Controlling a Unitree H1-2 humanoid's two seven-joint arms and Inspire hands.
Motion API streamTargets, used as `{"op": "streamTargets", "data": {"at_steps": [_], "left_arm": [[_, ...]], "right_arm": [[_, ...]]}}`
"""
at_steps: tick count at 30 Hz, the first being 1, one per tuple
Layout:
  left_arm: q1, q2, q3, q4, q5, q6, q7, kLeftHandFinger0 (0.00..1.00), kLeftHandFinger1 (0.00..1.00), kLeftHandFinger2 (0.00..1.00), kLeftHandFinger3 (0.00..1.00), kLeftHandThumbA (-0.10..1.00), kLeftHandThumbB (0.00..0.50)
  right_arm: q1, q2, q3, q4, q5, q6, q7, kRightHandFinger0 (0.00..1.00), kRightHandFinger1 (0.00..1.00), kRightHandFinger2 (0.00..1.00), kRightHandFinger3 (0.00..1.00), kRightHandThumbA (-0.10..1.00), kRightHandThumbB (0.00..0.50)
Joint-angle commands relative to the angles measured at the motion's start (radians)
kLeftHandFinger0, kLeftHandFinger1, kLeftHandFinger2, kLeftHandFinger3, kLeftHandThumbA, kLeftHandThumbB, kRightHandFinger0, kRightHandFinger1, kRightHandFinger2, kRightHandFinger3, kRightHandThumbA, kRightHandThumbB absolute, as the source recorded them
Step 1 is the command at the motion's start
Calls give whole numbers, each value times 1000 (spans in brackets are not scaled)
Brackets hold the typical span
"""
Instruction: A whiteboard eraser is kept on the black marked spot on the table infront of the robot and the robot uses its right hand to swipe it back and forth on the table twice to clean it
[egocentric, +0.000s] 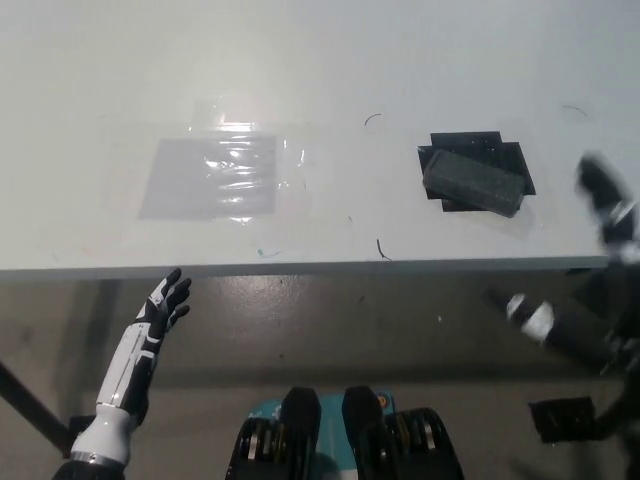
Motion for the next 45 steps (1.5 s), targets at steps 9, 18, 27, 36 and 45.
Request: {"op": "streamTargets", "data": {"at_steps": [9, 18, 27, 36, 45], "left_arm": [[-20, 36, 4, -31, -14, -68, -30, 1000, 1000, 1000, 1000, 1000, 356], [-8, 44, 1, -28, -7, -79, -34, 1000, 1000, 1000, 1000, 1000, 362], [12, 42, -1, -45, -9, -79, -35, 1000, 1000, 1000, 1000, 1000, 378], [19, 47, 2, -51, -4, -77, -35, 1000, 1000, 1000, 1000, 1000, 390], [35, 46, 0, -61, 1, -70, -39, 1000, 1000, 1000, 1000, 1000, 417]], "right_arm": [[-1145, -287, 256, 772, -238, 550, 447, 1000, 1000, 1000, 1000, 999, 433], [-1408, -152, 513, 1377, -372, 403, 628, 1000, 1000, 1000, 1000, 1000, 335], [-1432, -71, 572, 1654, -347, 441, 549, 1000, 1000, 1000, 1000, 1000, 432], [-1441, -73, 636, 1762, -314, 458, 595, 1000, 1000, 1000, 1000, 1000, 358], [-1433, -76, 686, 1813, -335, 449, 587, 1000, 1000, 1000, 1000, 1000, 384]]}}
